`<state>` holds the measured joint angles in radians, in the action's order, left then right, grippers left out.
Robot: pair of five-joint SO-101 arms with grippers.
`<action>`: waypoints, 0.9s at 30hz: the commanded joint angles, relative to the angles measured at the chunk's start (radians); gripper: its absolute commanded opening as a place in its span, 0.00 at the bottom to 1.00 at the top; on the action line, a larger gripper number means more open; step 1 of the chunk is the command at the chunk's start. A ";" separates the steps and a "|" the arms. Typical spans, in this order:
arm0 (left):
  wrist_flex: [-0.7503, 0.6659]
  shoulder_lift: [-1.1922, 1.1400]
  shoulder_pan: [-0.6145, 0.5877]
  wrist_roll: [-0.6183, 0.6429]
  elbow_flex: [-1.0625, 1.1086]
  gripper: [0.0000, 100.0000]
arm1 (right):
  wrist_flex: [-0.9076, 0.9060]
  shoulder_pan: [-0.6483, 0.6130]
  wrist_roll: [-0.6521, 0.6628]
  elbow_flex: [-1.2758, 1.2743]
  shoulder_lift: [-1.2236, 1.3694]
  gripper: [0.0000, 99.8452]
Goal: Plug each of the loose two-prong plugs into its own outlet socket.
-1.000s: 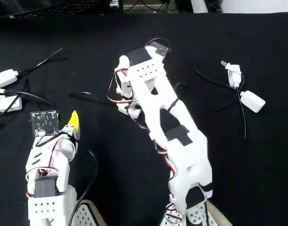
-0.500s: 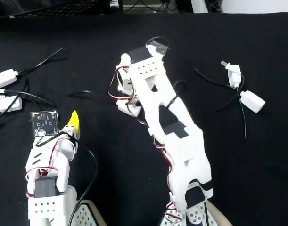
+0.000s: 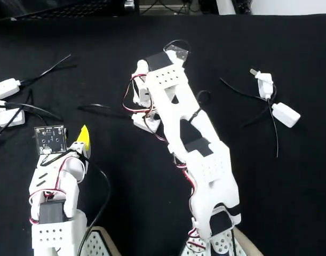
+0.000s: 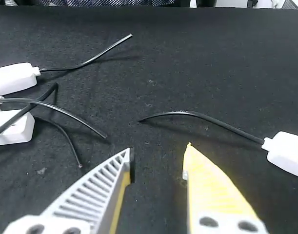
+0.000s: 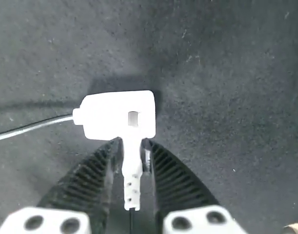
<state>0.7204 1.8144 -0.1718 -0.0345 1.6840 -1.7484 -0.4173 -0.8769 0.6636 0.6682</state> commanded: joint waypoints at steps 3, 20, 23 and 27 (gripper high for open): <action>0.002 0.002 -0.004 0.008 0.015 0.18 | -0.012 0.003 0.006 0.044 -0.013 0.01; 0.002 0.002 -0.004 0.008 0.015 0.18 | -0.012 -0.012 0.040 -0.018 -0.013 0.01; 0.002 0.002 -0.004 0.006 0.015 0.18 | -0.012 -0.012 0.040 -0.018 -0.016 0.01; 0.002 0.002 -0.004 0.006 0.015 0.18 | -0.012 -0.012 0.041 -0.018 -0.016 0.01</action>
<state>0.7204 1.8144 -0.1718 -0.0345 1.6840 -1.7469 -0.4204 -0.8401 0.6421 0.6682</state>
